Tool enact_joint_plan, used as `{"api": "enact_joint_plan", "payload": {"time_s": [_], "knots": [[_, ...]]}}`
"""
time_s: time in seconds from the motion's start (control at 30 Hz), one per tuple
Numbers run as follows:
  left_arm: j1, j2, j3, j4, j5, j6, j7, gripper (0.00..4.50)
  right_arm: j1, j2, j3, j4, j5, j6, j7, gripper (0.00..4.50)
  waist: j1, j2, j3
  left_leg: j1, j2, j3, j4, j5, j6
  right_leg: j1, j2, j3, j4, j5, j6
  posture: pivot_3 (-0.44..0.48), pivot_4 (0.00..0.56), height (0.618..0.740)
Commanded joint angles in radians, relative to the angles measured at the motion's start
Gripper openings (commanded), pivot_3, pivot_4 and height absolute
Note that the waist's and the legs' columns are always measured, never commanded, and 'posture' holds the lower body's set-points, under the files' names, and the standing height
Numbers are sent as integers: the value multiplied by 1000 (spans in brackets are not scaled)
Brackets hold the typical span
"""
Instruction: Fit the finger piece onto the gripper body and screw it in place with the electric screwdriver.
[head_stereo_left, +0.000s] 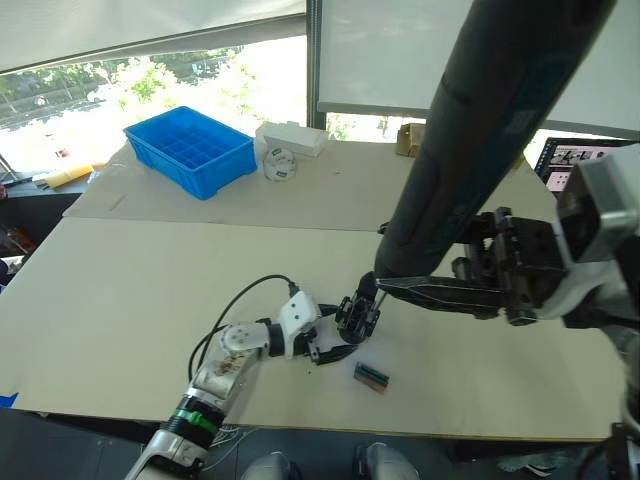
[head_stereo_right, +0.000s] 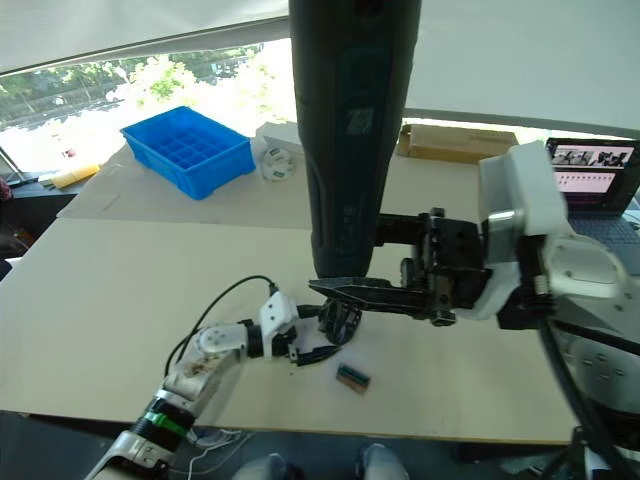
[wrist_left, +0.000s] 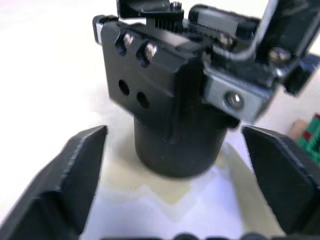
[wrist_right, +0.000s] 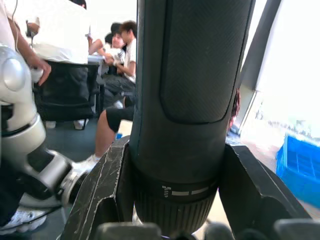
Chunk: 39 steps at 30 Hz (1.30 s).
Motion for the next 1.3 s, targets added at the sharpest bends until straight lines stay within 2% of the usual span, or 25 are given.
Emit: {"api": "enact_joint_plan", "payload": {"time_s": [0.03, 0.17, 0.23, 0.33, 0.43, 0.6, 0.77, 1.0, 1.07, 1.2, 1.3], "knots": [[84, 132, 109, -82, -81, 33, -79, 4413, 67, -146, -223, 90, 130, 108, 15, 1943, 1, 0, 2, 0, 0, 0, 0, 0, 0, 0, 0, 0, 1, -1, -1, 0, 150, 740], [136, 265, 215, -134, -221, 50, -224, 4413, 270, -334, -433, 278, 64, 306, 183, 1943, 8, -1, 6, -1, 1, -1, -1, 0, -1, -1, 0, -2, 1, -2, -4, 0, 150, 740], [155, 349, 258, -142, -320, 122, -354, 4413, 392, -400, -472, 367, -93, 325, 257, 1943, 16, 1, 7, -3, 1, -1, 1, -1, 1, -1, -1, -1, 0, -2, -3, 0, 150, 740], [150, 463, 313, -58, -342, 72, -516, 4413, 614, -480, -442, 523, -352, 278, 403, 1943, 22, 1, 8, -4, 0, -1, 2, -2, 3, -2, -1, -1, 0, -5, 2, 0, 150, 740], [122, 478, 348, -14, -348, 22, -553, 4413, 710, -536, -339, 635, -512, 223, 452, 1943, 24, 4, 10, -7, -1, -1, 3, -2, 3, -3, -1, -1, 0, -8, 10, 0, 150, 740], [109, 487, 375, -3, -376, 29, -602, 4413, 653, -524, -67, 810, -782, -46, 415, 1943, 13, 12, 16, -7, -2, 0, 2, -1, 1, -4, 0, 1, 1, -7, 10, 0, 150, 740], [130, 494, 374, -12, -355, 15, -612, 4413, 508, -489, 108, 908, -872, -42, 424, 1943, -1, 16, 21, -4, -2, 3, 0, 1, -2, -4, 6, 1, 2, -8, 9, 0, 150, 740], [123, 487, 365, -6, -300, -24, -577, 4413, 352, -432, 232, 1029, -970, -33, 422, 1943, -6, 18, 22, -1, -2, 6, 1, 1, -2, -4, 4, 5, 4, -10, 14, 0, 150, 740], [105, 472, 377, 15, -288, -42, -542, 4500, 333, -428, 242, 1048, -976, -34, 448, 2982, -3, 18, 22, -1, -2, 6, 1, 1, -2, -4, 2, 7, 4, -9, 14, 0, 150, 740], [103, 487, 387, 51, -270, -64, -523, 4500, 320, -449, 199, 1062, -972, -45, 465, 4334, -3, 18, 22, -1, -1, 6, 1, 1, -3, -4, 3, 7, 5, -5, 6, 0, 150, 740], [100, 493, 398, 63, -266, -60, -502, 4500, 348, -475, 130, 1063, -969, -67, 470, 4427, -3, 18, 22, -1, -1, 8, 1, 1, -3, -4, 4, 7, 5, -5, 6, 0, 150, 740]]}}
